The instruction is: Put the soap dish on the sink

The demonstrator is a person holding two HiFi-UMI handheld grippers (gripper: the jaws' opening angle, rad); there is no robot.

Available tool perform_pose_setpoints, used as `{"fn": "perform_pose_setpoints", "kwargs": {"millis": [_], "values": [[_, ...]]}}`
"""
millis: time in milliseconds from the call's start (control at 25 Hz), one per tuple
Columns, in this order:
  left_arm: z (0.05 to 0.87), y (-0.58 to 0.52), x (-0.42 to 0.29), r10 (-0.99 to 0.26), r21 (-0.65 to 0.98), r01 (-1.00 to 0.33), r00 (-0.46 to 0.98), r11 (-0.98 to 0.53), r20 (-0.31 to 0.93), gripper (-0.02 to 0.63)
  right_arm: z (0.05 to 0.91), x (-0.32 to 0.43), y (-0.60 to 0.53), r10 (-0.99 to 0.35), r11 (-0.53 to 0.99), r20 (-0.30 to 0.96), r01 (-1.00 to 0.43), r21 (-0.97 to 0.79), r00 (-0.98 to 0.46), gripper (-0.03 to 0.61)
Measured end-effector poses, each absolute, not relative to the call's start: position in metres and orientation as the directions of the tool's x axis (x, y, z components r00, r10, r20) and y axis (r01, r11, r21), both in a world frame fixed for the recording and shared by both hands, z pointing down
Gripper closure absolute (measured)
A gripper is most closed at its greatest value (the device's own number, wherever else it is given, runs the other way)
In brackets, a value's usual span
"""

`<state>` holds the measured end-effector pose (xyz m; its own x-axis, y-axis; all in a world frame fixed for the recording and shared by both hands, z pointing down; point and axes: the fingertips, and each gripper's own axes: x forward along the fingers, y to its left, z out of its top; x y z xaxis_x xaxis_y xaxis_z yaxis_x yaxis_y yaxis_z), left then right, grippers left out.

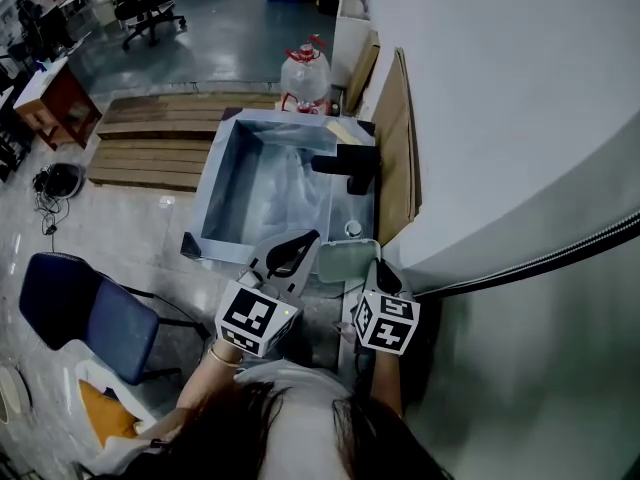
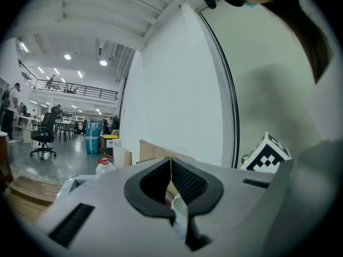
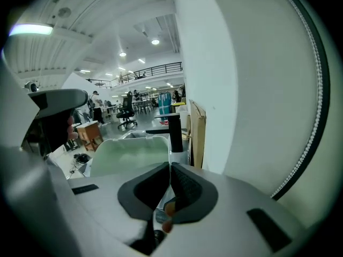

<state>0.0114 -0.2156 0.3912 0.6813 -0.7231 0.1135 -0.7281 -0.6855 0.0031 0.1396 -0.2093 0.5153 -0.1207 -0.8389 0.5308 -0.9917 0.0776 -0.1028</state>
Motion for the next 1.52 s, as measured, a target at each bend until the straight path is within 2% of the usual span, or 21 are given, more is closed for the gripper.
{"fn": "perform_pose_setpoints", "kwargs": {"millis": [1520], "values": [[0.424, -0.290, 0.007, -0.659, 0.053, -0.675, 0.733, -0.736, 0.170, 0.604, 0.637, 0.113, -0.257, -0.677, 0.081, 0.732, -0.996, -0.026, -0.074, 0.546]]}}
